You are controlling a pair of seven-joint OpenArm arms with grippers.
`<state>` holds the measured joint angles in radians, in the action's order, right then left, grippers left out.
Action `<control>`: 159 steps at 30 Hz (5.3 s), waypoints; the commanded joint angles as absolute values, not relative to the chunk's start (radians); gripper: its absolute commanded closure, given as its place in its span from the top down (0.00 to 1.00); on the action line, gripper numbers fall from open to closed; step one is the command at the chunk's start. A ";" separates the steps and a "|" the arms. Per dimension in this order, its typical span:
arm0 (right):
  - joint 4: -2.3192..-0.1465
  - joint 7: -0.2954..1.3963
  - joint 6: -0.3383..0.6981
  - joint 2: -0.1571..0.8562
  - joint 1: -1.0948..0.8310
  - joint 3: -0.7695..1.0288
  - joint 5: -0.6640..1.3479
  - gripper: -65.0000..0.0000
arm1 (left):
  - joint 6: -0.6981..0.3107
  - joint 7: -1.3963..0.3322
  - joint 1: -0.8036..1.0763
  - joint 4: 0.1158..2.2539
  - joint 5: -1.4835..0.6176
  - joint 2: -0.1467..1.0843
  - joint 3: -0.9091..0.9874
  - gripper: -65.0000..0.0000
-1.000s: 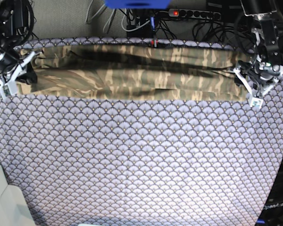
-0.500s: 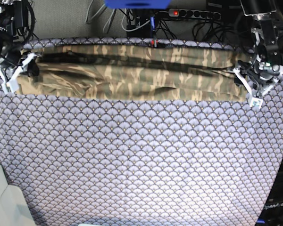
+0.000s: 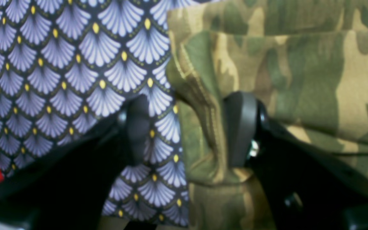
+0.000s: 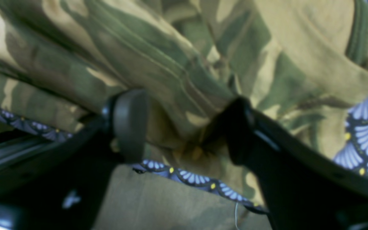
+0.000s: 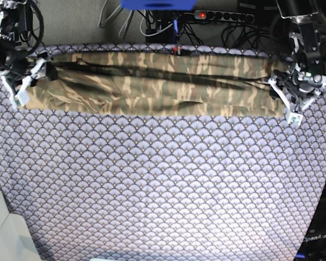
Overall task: Fold the T-shirt properly
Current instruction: 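Hold both strip ends with the grippers and pull them apart taut, then regrasp the strip end with the left gripper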
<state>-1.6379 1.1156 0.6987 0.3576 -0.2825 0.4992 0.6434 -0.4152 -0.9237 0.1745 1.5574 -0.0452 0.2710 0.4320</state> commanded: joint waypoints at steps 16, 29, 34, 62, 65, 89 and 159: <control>-1.676 1.099 0.698 0.412 -0.254 0.631 0.656 0.68 | -0.412 -0.941 0.177 1.655 -0.028 0.231 0.441 0.55; -1.635 1.003 0.698 0.325 -0.252 0.529 0.522 0.68 | -0.412 -0.944 0.183 1.689 -0.025 0.226 0.443 0.55; -1.635 0.970 0.698 0.305 -0.252 0.493 0.456 0.68 | -0.412 -0.935 0.203 1.684 -0.024 0.188 0.487 0.55; -1.635 0.964 0.698 0.305 -0.252 0.484 0.456 0.68 | -0.412 -0.875 0.220 1.526 -0.028 0.124 0.561 0.54; -1.635 0.964 0.698 0.305 -0.252 0.489 0.456 0.68 | -0.412 -0.875 0.225 1.526 -0.028 0.124 0.561 0.53; -1.635 0.964 0.698 0.305 -0.254 0.492 0.456 0.68 | -0.412 -0.881 0.234 1.537 -0.028 0.130 0.562 0.00; -1.635 0.964 0.698 0.303 -0.252 0.486 0.455 0.68 | -0.661 -1.141 0.116 1.922 -0.099 -0.016 0.591 0.00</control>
<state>-1.6207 0.9791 0.6987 0.2874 -0.2588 0.4812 0.4450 -0.6586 -1.1606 0.1246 1.9022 -0.0856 -0.0196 0.5907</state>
